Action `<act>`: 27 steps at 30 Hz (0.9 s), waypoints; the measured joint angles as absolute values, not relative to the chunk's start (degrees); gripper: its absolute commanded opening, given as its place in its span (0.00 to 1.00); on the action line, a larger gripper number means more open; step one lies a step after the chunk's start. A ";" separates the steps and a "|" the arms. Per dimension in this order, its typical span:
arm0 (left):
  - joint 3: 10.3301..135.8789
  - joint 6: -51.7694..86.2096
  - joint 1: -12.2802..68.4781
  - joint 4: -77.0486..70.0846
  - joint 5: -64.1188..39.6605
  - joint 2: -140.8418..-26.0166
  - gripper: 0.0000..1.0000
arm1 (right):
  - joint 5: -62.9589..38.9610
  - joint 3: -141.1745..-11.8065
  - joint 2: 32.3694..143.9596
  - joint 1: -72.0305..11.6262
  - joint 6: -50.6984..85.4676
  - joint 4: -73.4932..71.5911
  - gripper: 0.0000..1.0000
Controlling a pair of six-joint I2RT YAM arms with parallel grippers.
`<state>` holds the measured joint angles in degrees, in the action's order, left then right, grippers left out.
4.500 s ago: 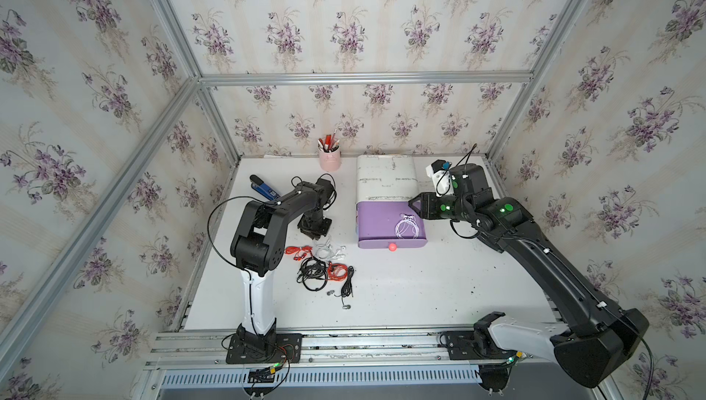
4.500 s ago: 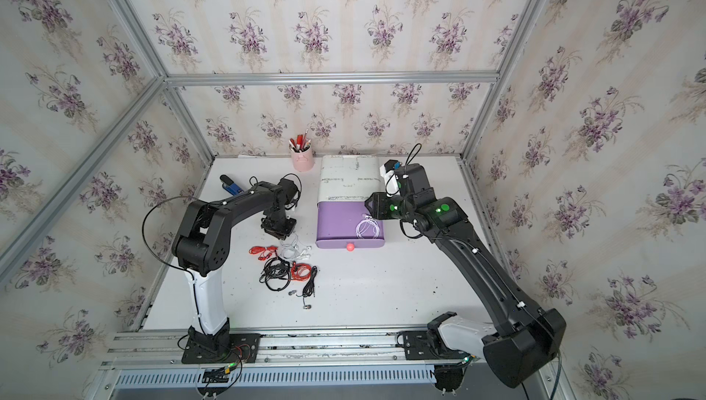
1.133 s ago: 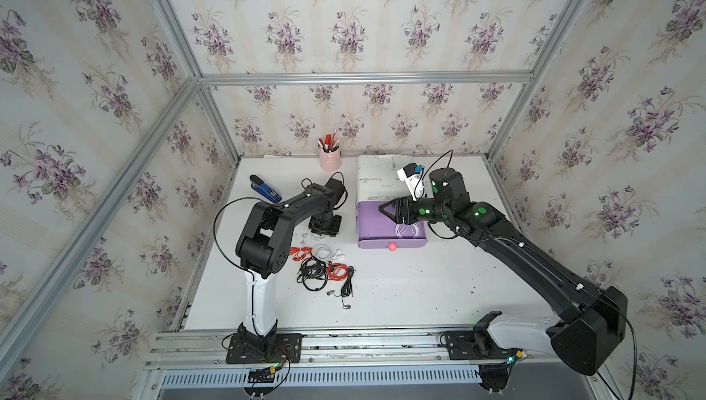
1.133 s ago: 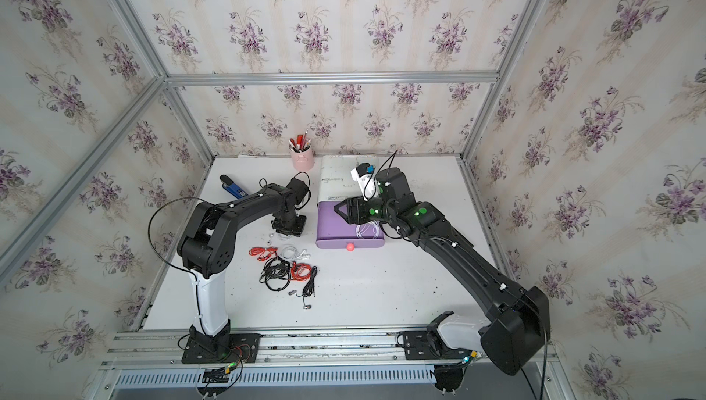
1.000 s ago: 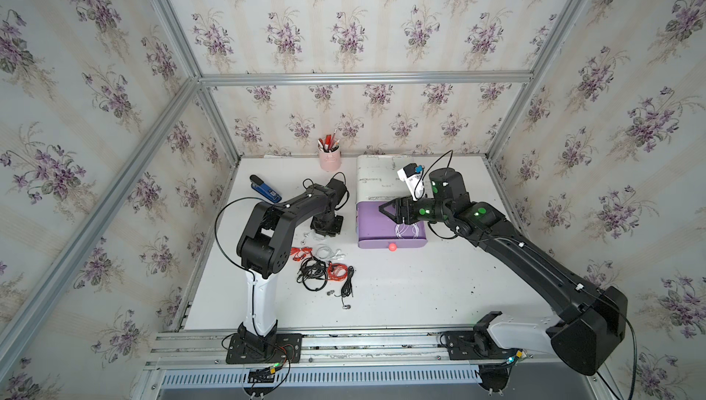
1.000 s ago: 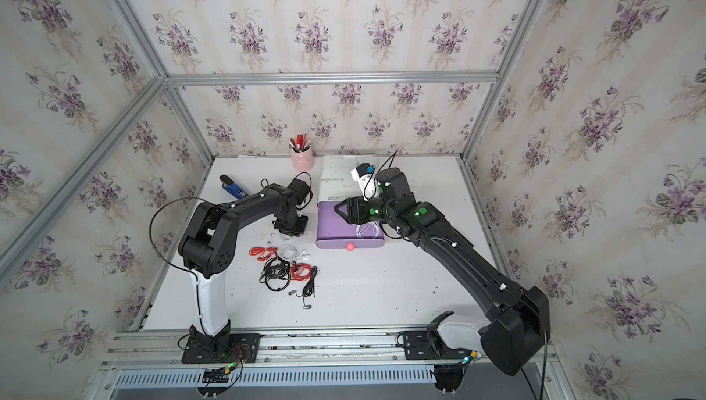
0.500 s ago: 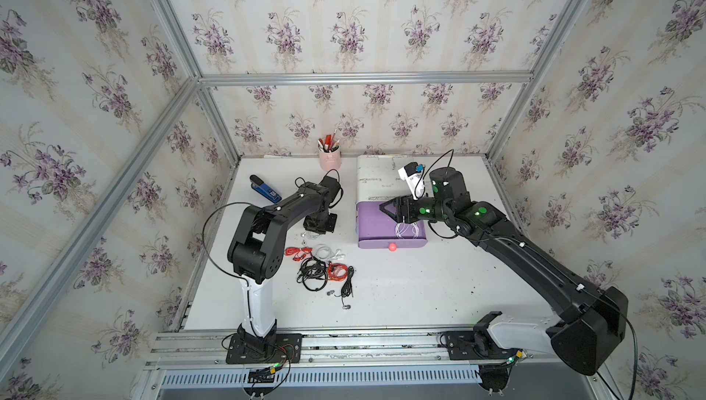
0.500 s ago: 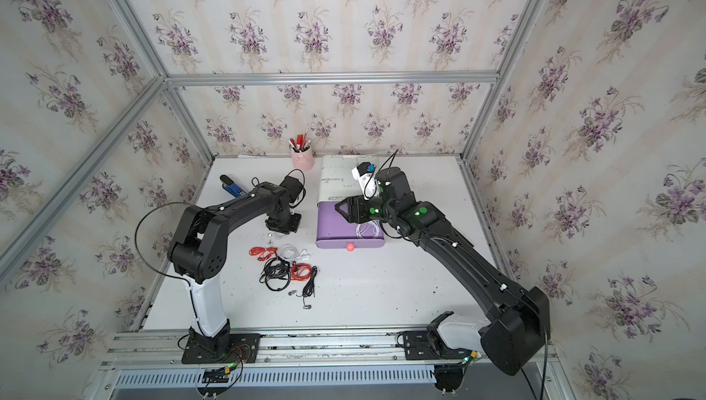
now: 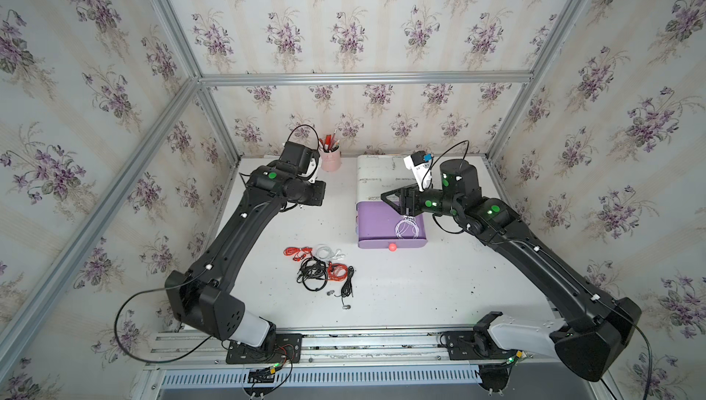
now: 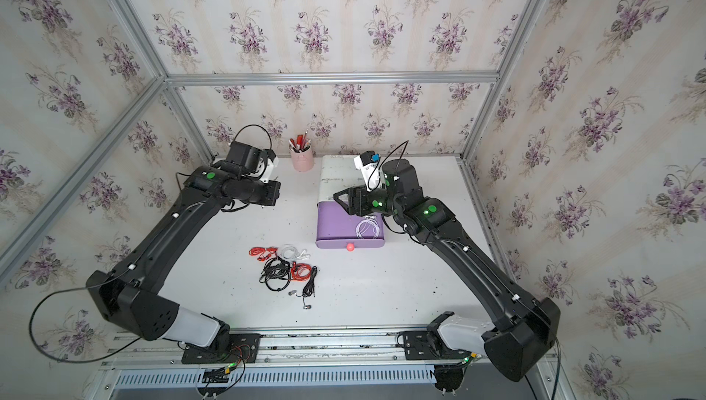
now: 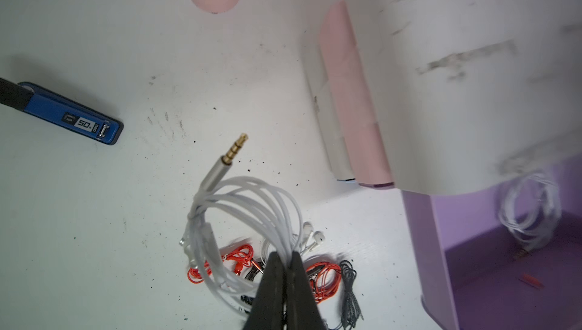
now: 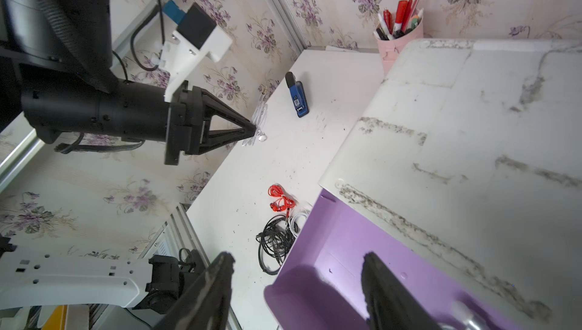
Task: Place the wired earphones into the drawer by color
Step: Pick up the wired earphones from the center of the board.
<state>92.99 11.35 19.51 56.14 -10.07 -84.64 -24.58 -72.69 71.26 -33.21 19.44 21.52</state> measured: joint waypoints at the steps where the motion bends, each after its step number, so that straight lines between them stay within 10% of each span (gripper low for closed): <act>1: 93.82 11.38 19.46 56.36 -11.68 -83.33 0.03 | -25.04 -72.73 70.96 -33.21 19.53 21.02 0.68; 27: 81.41 34.11 20.08 35.83 -47.90 -65.34 0.05 | -42.19 -59.88 71.77 -36.10 34.76 -5.54 0.71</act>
